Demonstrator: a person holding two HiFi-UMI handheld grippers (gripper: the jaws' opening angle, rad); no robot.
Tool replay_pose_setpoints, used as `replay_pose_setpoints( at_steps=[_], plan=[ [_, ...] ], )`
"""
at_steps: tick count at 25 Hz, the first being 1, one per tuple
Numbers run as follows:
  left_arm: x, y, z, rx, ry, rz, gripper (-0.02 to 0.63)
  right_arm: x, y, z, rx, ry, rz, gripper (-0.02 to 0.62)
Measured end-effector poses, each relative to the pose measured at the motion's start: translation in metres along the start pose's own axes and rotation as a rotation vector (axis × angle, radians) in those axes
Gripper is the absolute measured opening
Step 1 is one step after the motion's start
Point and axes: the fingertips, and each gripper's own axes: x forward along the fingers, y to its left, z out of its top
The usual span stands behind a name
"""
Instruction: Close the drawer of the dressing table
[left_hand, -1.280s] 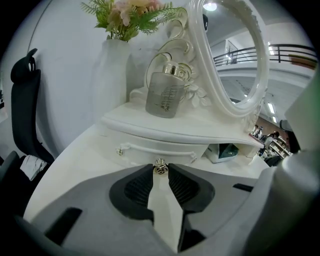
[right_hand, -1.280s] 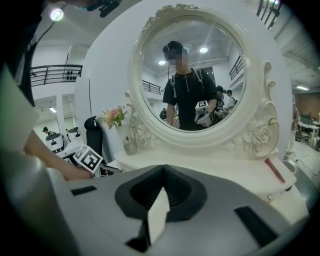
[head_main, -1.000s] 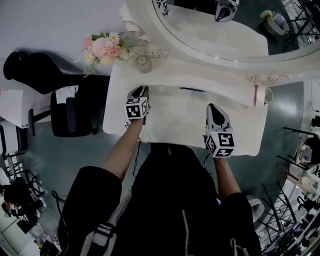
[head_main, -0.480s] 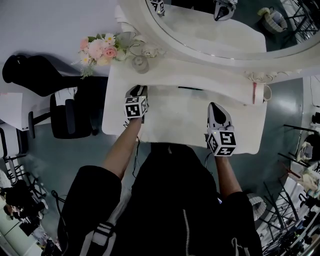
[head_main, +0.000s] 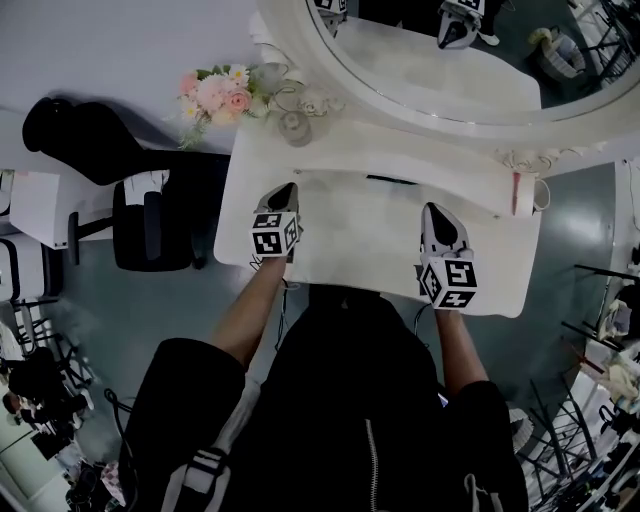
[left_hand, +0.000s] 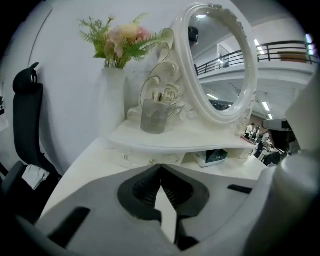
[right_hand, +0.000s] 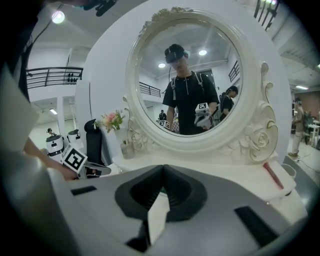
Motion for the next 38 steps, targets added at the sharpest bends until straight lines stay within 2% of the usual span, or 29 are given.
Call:
replay_pose_setpoints(
  at_steps=[6, 12, 21, 26, 38],
  plan=[
    [-0.039, -0.035, 0.051, 0.113, -0.126, -0.041, 0.006, 0.001, 0.002, 0.026, -0.023, -0.062, 0.019, 0.002],
    [-0.056, -0.080, 0.104, 0.250, -0.243, -0.107, 0.006, -0.008, -0.017, 0.059, -0.040, -0.145, -0.024, 0.002],
    [-0.073, -0.156, 0.173, 0.307, -0.395, -0.243, 0.006, -0.044, -0.043, 0.091, -0.050, -0.233, -0.100, 0.002],
    [-0.078, -0.177, 0.187, 0.336, -0.428, -0.290, 0.006, -0.054, -0.050, 0.090, -0.049, -0.251, -0.122, 0.002],
    [-0.080, -0.180, 0.187, 0.342, -0.424, -0.299, 0.006, -0.054, -0.043, 0.092, -0.058, -0.248, -0.110, 0.000]
  ],
)
